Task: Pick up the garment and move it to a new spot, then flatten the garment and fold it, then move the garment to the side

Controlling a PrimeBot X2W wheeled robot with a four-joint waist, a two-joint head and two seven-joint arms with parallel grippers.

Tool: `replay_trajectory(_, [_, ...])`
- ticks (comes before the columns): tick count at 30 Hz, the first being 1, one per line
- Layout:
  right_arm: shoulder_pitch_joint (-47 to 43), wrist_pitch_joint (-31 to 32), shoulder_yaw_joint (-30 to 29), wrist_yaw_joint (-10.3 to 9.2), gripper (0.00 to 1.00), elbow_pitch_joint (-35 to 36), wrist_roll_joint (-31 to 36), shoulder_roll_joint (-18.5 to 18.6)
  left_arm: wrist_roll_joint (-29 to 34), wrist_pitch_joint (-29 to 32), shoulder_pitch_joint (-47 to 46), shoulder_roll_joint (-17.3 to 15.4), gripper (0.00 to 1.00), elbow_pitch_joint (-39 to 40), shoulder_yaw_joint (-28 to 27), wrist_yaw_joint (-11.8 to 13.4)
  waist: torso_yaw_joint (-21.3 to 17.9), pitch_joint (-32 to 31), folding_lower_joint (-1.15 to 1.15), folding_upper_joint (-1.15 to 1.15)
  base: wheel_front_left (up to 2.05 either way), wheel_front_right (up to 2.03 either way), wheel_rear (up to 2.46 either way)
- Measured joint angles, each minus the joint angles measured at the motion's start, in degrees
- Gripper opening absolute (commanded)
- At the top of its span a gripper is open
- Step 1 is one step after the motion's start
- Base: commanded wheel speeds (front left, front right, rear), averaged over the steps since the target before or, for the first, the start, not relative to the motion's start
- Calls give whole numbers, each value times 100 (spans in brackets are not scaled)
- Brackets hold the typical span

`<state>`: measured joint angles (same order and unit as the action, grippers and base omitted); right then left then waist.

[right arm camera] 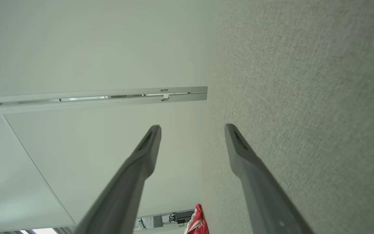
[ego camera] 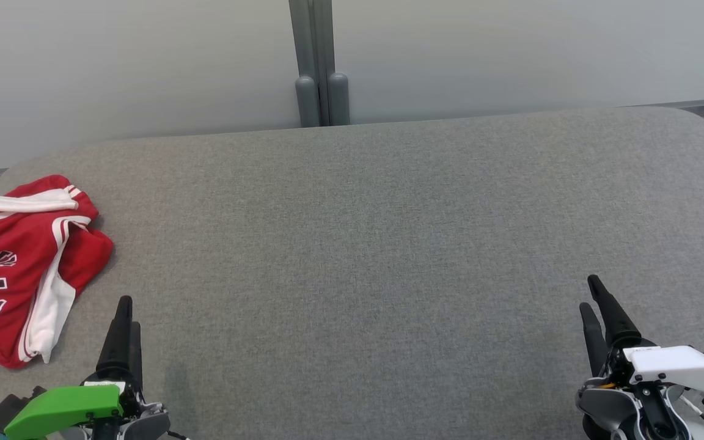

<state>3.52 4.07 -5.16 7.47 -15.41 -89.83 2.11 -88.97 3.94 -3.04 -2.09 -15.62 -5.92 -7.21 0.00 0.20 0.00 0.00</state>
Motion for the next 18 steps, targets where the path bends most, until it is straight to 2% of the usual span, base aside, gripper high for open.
replay_trajectory(8, [-1,-214,93,0,100,162,670,2,787,-208,-4,-1,100,170,-23,15,-3,-7,0,0,0,0,0])
replay_trajectory(18, [-2,-445,274,0,100,379,1851,8,2049,-436,-3,-3,100,439,46,122,-3,-20,0,0,0,0,0])
